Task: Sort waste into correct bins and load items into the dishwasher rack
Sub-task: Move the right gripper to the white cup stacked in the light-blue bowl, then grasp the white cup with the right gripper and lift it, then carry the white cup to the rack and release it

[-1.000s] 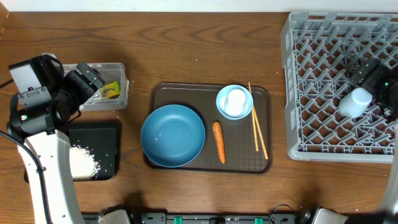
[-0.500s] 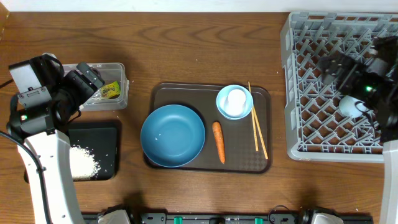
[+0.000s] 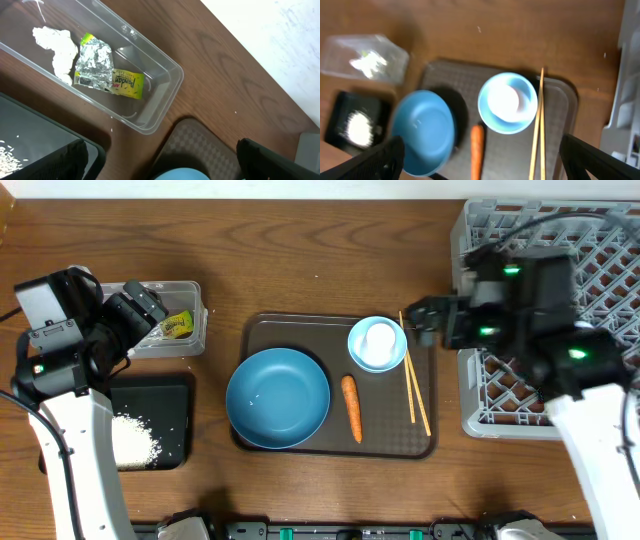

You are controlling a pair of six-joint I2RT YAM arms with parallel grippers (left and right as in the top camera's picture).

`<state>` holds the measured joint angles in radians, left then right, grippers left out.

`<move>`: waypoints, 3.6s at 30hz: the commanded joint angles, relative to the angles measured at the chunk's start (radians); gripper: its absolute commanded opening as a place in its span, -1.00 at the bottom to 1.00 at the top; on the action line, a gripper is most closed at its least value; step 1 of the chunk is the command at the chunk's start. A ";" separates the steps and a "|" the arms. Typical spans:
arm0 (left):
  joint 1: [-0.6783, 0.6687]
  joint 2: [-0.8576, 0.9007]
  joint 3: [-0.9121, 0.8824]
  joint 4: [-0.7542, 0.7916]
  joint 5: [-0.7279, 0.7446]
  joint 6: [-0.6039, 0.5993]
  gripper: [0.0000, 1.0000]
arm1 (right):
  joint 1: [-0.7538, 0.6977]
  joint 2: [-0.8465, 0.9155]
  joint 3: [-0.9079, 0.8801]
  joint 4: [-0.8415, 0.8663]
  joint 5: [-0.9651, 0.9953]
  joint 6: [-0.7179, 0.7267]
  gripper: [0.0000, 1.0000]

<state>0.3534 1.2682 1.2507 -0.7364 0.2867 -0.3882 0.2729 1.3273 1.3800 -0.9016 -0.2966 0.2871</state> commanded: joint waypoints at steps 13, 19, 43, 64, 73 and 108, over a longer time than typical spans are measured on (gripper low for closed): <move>0.005 0.005 -0.003 0.000 0.009 0.010 0.96 | 0.237 0.324 0.010 0.097 0.417 0.059 0.82; 0.005 0.005 -0.003 0.000 0.009 0.010 0.95 | 0.232 0.416 0.010 0.109 0.449 0.087 0.79; 0.005 0.005 -0.003 0.000 0.009 0.010 0.96 | 0.246 0.557 0.009 0.158 0.394 0.102 0.42; 0.005 0.005 -0.003 0.000 0.009 0.010 0.96 | 0.146 0.399 0.191 0.003 0.394 0.116 0.11; 0.005 0.005 -0.003 0.000 0.009 0.010 0.96 | -0.107 0.270 0.354 -0.068 0.397 0.062 0.14; 0.005 0.005 -0.003 0.000 0.009 0.010 0.96 | -0.793 0.392 0.374 -0.102 0.279 0.030 0.83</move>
<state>0.3534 1.2682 1.2507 -0.7361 0.2867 -0.3882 -0.5339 1.7653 1.7420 -1.0023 0.0597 0.3180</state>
